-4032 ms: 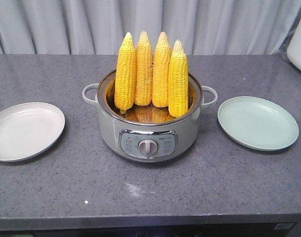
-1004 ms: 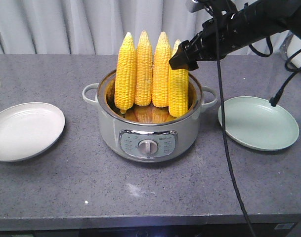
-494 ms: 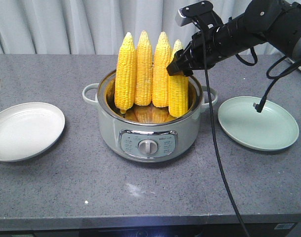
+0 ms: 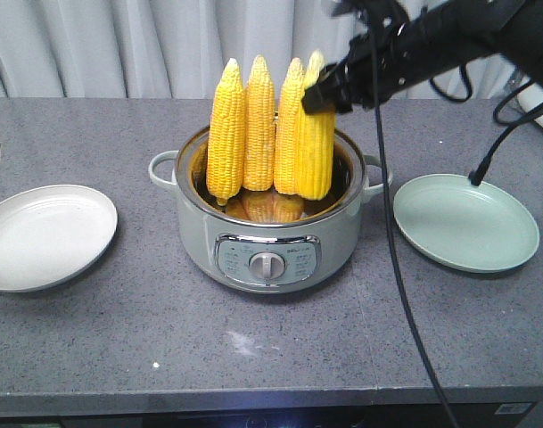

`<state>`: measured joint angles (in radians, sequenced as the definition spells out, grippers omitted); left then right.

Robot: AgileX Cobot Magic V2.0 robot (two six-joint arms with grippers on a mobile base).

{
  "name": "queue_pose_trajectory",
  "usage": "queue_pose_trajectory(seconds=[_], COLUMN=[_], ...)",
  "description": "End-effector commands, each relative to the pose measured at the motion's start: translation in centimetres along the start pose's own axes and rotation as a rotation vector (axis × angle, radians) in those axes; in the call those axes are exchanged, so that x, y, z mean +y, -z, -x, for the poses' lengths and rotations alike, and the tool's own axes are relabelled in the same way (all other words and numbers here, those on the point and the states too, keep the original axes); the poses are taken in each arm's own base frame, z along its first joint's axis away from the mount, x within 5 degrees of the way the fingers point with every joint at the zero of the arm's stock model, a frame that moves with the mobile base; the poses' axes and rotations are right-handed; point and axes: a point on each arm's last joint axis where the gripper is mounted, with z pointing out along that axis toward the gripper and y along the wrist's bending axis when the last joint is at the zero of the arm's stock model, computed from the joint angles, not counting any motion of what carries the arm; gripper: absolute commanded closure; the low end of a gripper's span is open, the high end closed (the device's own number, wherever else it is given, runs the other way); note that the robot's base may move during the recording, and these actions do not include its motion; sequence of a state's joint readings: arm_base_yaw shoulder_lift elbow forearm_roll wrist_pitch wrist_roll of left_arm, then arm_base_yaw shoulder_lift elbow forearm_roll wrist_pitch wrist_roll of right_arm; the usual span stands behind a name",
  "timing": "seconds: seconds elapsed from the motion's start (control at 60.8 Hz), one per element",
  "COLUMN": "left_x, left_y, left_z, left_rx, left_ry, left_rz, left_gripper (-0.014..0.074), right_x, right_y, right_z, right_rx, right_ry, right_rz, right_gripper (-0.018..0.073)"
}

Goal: Distribute corn equally
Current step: 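Grasp the corn cob with the right gripper and lift it out, then lower the corn onto the green plate and open the right gripper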

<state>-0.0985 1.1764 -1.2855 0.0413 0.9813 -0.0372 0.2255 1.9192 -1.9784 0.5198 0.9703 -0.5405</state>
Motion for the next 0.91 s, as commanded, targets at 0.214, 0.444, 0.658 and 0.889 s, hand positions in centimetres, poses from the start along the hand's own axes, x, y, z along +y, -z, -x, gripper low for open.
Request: queue_pose_trajectory(seconds=[0.214,0.444,0.658,0.889], left_x=[0.0,0.0,0.0,0.0], left_y=[1.3,1.3,1.3,1.3], left_z=[1.1,1.1,1.1,1.2], left_rx=[-0.099,-0.100,-0.100,-0.107], left_ry=[0.006,0.005,0.005,0.005], left_rz=[-0.002,-0.002,-0.002,-0.002], left_gripper=[0.0004,0.0004,0.0004,0.0004], right_x=[-0.9,-6.2,-10.6,-13.4], right_y=[12.2,14.9,14.6,12.7], right_z=[3.9,1.6,-1.6,-6.3], right_rx=[-0.133,-0.113,-0.050,0.064], right_ry=[-0.090,-0.286,-0.422,-0.544], right_rz=[-0.053,-0.125,-0.182,-0.157], right_gripper=[0.0393,0.0386,0.0384,0.0377])
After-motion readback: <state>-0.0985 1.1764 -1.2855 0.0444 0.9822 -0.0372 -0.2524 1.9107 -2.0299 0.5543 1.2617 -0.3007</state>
